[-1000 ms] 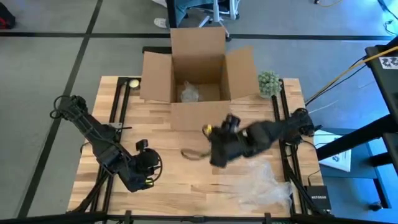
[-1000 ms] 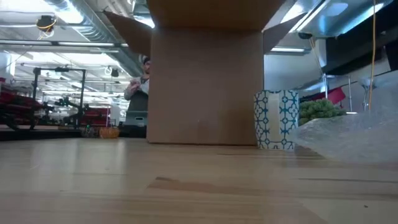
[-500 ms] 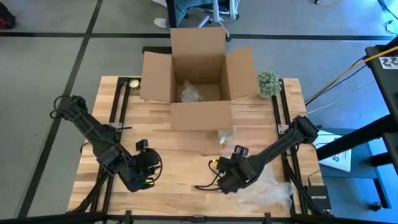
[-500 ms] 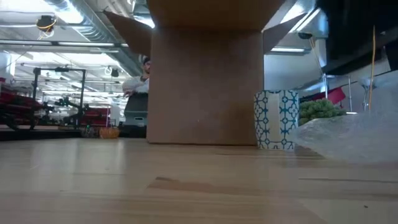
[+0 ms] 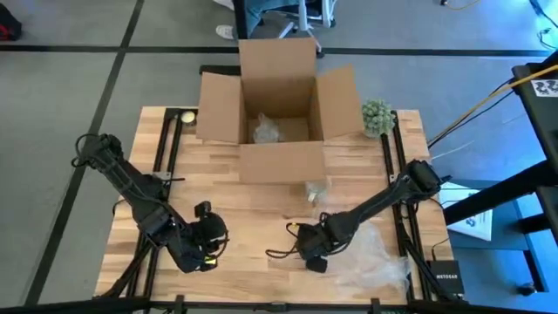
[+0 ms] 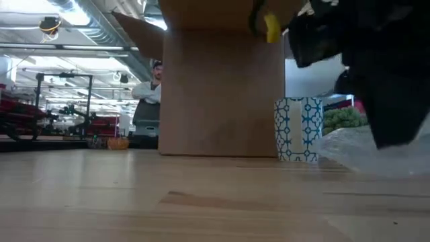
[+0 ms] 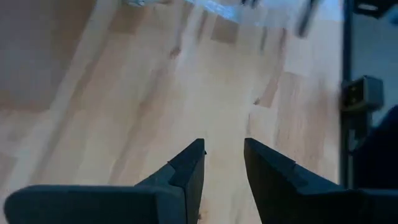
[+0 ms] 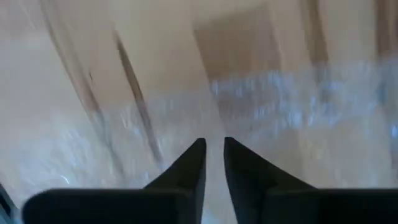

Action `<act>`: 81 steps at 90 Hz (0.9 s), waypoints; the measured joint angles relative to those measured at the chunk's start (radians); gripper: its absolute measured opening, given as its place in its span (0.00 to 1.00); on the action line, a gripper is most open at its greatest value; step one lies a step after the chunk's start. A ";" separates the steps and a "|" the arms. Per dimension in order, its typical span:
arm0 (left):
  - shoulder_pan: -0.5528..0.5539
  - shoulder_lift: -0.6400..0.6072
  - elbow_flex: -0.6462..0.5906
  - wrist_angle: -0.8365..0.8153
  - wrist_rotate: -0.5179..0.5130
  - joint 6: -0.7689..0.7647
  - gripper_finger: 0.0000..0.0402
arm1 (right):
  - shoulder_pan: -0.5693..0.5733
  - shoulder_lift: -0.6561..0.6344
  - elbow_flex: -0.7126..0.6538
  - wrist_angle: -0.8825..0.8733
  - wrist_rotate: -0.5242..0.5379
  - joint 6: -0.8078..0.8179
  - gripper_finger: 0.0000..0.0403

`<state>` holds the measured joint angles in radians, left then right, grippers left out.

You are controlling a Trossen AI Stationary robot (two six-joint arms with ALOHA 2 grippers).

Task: Wrap mug
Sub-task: Wrap the white mug with bubble wrap

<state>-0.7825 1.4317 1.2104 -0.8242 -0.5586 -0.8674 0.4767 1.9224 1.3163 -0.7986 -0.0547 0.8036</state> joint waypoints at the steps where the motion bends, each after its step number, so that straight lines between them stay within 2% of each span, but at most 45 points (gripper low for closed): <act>1: -0.002 0.000 -0.006 0.010 0.003 0.002 0.24 | -0.003 0.000 0.000 0.001 -0.002 -0.002 0.08; 20: -0.009 0.004 -0.127 0.162 0.014 -0.031 0.24 | -0.096 0.023 0.002 0.088 -0.002 -0.039 0.02; 32: -0.011 0.005 -0.184 0.196 0.022 -0.079 0.24 | -0.157 0.056 -0.002 0.069 -0.007 -0.040 0.00; 43: -0.019 0.005 -0.213 0.205 0.024 -0.099 0.24 | -0.157 0.045 0.030 0.080 0.001 -0.092 0.00; 61: -0.018 0.004 -0.240 0.232 0.024 -0.101 0.24 | -0.127 0.009 0.138 -0.105 -0.017 -0.180 0.00; 81: -0.018 0.004 -0.240 0.241 0.025 -0.096 0.24 | -0.097 0.009 0.108 -0.286 -0.001 -0.209 0.00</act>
<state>-0.8009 1.4357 0.9707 -0.5832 -0.5339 -0.9637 0.3801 1.9318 1.4240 -1.0849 -0.0558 0.5943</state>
